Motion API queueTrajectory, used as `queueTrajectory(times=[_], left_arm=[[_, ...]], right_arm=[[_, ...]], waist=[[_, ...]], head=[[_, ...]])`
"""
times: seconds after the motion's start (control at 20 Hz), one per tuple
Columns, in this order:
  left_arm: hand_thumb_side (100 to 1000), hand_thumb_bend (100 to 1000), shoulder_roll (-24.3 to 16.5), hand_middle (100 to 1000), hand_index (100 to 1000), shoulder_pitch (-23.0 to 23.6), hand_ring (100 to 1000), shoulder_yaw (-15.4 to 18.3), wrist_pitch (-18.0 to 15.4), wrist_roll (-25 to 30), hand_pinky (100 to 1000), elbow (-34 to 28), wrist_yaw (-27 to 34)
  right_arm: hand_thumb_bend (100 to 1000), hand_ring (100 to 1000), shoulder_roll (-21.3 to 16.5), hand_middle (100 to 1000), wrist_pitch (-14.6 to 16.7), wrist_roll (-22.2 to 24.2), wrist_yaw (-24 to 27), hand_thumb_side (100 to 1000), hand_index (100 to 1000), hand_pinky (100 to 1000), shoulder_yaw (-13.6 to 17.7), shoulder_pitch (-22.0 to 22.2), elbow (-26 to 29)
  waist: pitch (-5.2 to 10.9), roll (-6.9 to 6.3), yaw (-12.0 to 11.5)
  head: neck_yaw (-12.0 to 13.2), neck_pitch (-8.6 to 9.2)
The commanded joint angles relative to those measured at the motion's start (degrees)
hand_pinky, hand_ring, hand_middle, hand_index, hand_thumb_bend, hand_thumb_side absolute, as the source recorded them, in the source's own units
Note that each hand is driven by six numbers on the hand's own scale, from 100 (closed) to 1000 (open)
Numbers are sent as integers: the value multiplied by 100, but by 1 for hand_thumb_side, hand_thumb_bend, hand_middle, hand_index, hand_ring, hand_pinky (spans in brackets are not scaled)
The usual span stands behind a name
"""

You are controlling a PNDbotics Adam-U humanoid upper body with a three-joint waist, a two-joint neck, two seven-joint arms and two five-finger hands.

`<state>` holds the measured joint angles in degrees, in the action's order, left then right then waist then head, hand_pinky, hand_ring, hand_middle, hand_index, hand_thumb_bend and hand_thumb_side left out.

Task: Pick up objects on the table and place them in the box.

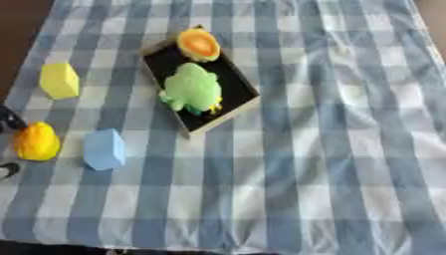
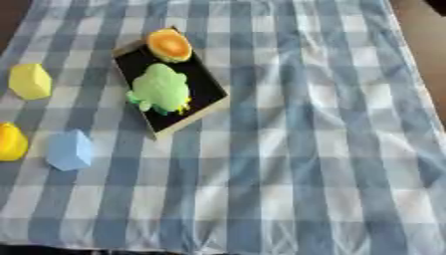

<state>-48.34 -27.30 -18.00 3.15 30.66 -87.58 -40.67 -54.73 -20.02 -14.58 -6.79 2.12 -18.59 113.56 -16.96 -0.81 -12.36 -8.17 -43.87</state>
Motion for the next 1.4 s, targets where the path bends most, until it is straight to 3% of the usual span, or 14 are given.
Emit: queueTrajectory(times=[0.05,0.15,0.25,0.35,0.45,0.7,0.9,1.1,1.4], left_arm=[[100,337,-110,574,684,-103,610,-4,-29,-141,689,-4,-233],[100,358,-88,569,683,-119,605,-30,-26,-268,678,16,-354],[100,488,-52,644,768,-109,668,-53,0,-333,715,50,-294],[234,562,-50,713,853,-99,730,-77,6,-189,758,54,-90],[298,585,-62,734,883,-124,749,-83,20,28,772,22,-7],[284,485,-2,652,794,-231,686,-91,208,55,732,55,-164],[141,372,43,584,729,-271,630,-131,245,-94,691,119,-407],[136,297,74,531,670,-290,599,-119,217,-249,670,58,-469],[114,229,-43,521,659,-500,586,307,350,-349,658,-1371,-12]], right_arm=[[100,861,-121,779,13,-56,83,754,836,916,95,-36,20],[100,860,-107,777,13,-67,119,757,835,916,95,-29,13],[100,859,-98,776,8,-83,137,758,835,916,100,-21,3],[100,858,-99,775,11,-103,149,756,834,916,112,-10,2],[100,858,-97,774,14,-119,158,757,833,916,119,-1,3],[100,857,-75,774,8,-118,187,763,834,917,102,23,-19],[100,855,-50,782,7,-143,241,767,832,919,119,44,-36],[100,853,-34,781,7,-167,295,767,830,920,121,44,-45],[100,858,-72,779,15,-219,296,764,829,919,153,66,-33]], waist=[[14,-84,1],[19,-85,3],[22,-83,7],[25,-83,12],[27,-85,14],[26,-89,20],[18,-92,24],[17,-88,22],[26,-76,-17]], head=[[25,-25],[26,-25],[26,-25],[29,-25],[36,-25],[56,-25],[65,-25],[52,-25],[-73,-25]])
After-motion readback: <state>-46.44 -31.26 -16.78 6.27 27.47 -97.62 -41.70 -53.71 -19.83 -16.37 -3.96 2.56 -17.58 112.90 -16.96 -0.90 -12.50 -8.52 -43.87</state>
